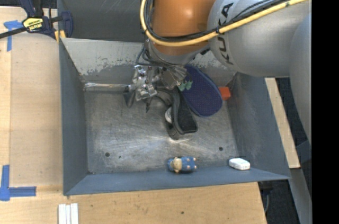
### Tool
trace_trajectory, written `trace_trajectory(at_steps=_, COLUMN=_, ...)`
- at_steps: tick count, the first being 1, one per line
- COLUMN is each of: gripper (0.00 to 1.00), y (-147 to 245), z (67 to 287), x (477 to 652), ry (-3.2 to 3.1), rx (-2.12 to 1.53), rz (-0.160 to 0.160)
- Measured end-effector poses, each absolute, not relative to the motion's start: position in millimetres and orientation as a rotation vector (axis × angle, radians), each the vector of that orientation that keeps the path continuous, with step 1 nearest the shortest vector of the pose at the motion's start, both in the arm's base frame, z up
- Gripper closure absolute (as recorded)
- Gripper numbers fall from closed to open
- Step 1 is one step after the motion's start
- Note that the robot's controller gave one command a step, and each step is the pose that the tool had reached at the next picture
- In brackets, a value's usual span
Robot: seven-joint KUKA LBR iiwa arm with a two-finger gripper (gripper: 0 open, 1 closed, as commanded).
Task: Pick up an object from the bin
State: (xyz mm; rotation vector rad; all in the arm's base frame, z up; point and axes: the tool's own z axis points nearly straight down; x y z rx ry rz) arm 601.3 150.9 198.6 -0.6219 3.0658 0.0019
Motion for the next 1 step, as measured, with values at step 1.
trace_trajectory(at_steps=1, gripper=1.0, y=89.4, z=214.3, x=562.4, ry=3.125, rx=-0.296, rz=-0.002)
